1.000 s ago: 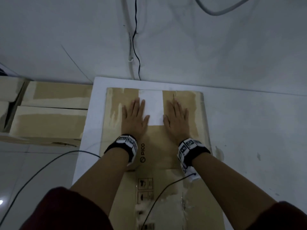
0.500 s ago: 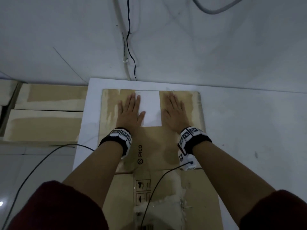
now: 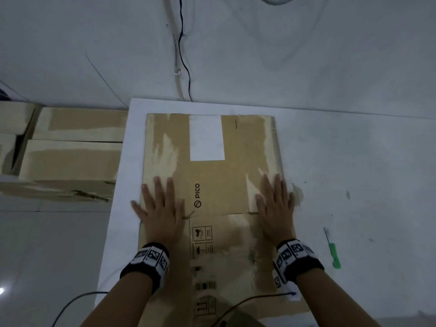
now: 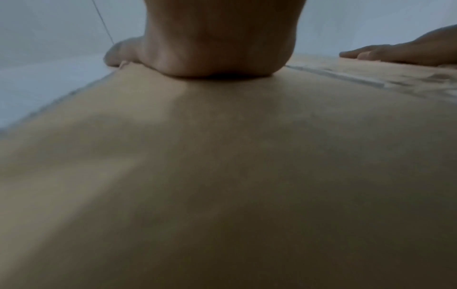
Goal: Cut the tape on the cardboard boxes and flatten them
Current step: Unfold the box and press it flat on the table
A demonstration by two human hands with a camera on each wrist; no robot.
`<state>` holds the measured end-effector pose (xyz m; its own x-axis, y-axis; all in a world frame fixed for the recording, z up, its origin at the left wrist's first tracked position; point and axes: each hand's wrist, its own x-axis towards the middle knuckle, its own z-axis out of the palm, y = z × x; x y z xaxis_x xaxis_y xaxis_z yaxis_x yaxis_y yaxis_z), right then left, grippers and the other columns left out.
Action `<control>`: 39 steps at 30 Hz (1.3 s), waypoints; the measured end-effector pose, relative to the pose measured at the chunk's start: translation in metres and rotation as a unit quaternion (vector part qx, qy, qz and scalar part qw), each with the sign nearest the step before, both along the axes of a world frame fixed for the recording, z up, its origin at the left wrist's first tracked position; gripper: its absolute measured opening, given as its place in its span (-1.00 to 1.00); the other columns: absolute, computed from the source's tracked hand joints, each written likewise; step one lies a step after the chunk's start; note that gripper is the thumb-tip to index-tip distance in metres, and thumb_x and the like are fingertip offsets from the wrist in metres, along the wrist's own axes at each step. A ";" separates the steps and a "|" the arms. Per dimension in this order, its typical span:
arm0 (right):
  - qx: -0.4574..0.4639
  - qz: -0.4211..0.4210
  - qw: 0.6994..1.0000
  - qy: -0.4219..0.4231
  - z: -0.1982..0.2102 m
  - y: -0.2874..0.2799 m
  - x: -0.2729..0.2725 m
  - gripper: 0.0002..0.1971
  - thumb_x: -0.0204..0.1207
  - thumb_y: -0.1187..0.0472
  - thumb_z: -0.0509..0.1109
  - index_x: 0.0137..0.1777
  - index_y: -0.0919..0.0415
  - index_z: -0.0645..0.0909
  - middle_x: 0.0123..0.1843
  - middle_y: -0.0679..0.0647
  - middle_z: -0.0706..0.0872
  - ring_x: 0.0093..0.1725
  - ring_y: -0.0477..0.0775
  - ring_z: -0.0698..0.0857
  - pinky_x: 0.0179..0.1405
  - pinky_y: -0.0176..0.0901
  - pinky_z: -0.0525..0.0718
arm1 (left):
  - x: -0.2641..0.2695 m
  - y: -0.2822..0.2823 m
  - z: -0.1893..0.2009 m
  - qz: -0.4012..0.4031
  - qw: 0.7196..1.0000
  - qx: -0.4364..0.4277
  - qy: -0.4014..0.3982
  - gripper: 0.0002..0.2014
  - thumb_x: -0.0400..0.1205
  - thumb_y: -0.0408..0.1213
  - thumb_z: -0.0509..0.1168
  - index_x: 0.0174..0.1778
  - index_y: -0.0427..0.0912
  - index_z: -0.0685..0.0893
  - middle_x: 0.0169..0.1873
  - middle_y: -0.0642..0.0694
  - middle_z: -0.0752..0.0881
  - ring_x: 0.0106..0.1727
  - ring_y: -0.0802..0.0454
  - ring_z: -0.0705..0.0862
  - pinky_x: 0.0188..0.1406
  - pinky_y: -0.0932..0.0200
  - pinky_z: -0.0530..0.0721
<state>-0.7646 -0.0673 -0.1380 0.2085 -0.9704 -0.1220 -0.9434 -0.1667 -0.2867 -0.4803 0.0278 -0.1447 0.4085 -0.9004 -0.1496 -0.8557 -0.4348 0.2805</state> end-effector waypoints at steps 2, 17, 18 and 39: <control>-0.010 -0.008 1.000 -0.006 -0.003 -0.001 0.001 -0.41 0.74 -0.15 -0.22 0.75 -0.15 -0.20 0.78 0.03 -0.21 0.75 0.04 -0.24 0.69 0.22 -0.23 | 0.001 -0.001 -0.001 -0.003 1.000 0.007 -0.001 -0.39 0.72 0.10 -0.25 0.71 0.02 -0.10 0.71 -0.10 -0.15 0.68 -0.29 -0.24 0.53 -0.46 -0.30; 0.058 -0.347 0.924 -0.152 0.029 0.016 -0.010 -0.29 0.36 -0.17 0.60 0.39 0.17 0.46 0.38 0.24 0.54 0.40 0.35 0.48 0.40 0.25 0.41 | 0.001 0.012 0.063 0.361 0.915 0.029 0.177 -0.03 0.27 0.25 0.55 0.40 -0.27 0.31 0.35 -0.39 0.38 0.34 -0.36 0.41 0.24 -0.30 0.45; 0.071 -0.343 0.921 -0.169 0.029 0.014 -0.014 -0.33 0.39 -0.17 0.58 0.36 0.19 0.49 0.33 0.23 0.59 0.36 0.35 0.52 0.37 0.22 0.46 | 0.007 0.011 0.066 0.357 0.911 0.045 0.200 -0.04 0.27 0.25 0.55 0.39 -0.28 0.33 0.34 -0.40 0.42 0.33 -0.37 0.44 0.24 -0.27 0.47; -0.024 -0.238 0.934 -0.267 0.128 0.033 -0.076 -0.53 0.72 -0.04 0.23 0.55 0.14 0.40 0.23 0.21 0.72 0.21 0.29 0.68 0.15 0.01 0.54 | -0.045 0.020 0.142 0.104 0.883 -0.159 0.430 -0.74 0.70 -0.19 0.27 0.27 -0.17 0.52 0.05 -0.09 0.65 0.07 -0.04 0.59 0.03 0.16 0.49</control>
<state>-0.8404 -0.0343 -0.0103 -0.2286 -0.9704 -0.0775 -0.6386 0.2095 -0.7404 -0.5256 0.0476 -0.0029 0.4281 -0.8716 -0.2388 -0.1780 -0.3404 0.9233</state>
